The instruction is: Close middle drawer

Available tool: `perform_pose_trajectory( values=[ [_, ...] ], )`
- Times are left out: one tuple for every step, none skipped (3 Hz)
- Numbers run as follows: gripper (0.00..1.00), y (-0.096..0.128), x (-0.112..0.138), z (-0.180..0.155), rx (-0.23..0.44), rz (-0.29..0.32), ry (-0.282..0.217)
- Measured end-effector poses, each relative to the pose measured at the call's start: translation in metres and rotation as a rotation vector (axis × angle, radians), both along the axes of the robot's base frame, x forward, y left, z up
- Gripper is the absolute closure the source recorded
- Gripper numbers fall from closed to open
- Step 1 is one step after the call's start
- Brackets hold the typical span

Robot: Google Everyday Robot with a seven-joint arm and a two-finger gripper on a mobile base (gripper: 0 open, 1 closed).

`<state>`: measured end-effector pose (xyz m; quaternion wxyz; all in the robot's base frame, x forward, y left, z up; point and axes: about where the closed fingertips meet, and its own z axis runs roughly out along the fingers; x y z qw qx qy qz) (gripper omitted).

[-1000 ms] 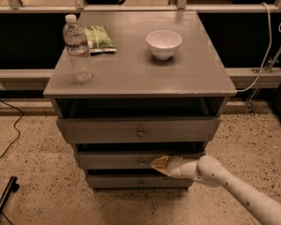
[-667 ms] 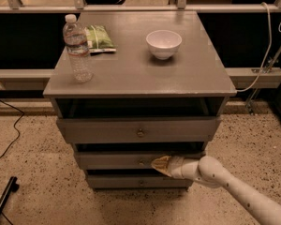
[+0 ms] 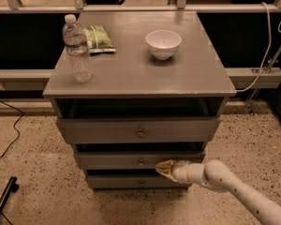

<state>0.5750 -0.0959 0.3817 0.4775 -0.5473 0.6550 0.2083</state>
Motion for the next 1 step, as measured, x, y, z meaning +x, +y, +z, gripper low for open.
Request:
perform_pose_trajectory(
  values=[
    [1.0, -0.0058, -0.0319, 0.0024, -0.02, 0.073, -0.02]
  ],
)
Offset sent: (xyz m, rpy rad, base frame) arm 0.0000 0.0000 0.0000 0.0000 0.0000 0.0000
